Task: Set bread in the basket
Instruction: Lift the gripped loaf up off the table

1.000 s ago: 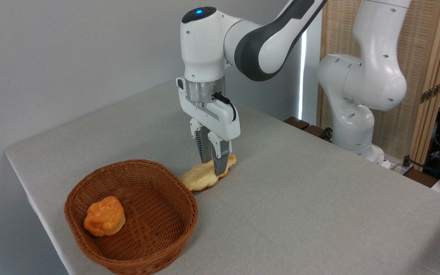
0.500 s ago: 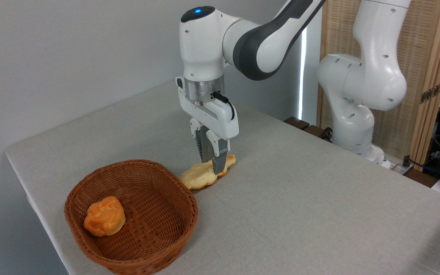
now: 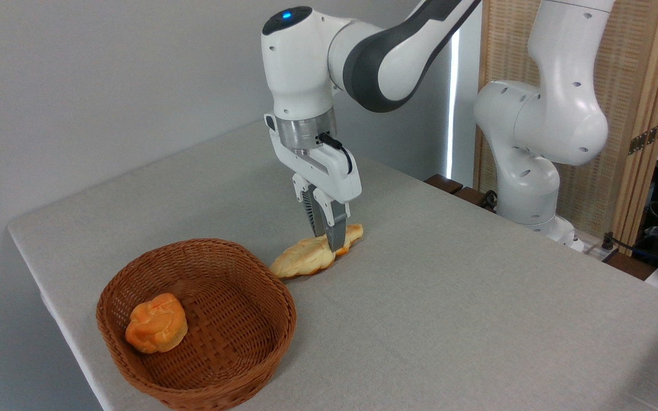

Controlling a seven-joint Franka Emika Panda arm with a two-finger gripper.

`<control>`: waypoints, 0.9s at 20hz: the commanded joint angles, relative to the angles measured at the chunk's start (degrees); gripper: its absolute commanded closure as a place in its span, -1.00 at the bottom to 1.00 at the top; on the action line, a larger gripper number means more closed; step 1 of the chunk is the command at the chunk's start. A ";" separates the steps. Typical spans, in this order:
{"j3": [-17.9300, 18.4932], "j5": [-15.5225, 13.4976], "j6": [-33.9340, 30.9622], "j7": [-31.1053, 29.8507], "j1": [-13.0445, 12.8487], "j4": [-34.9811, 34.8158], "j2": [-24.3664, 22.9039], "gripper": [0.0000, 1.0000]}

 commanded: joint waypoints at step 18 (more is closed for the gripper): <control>8.96 -5.01 -15.56 9.03 0.01 14.20 -0.49 0.37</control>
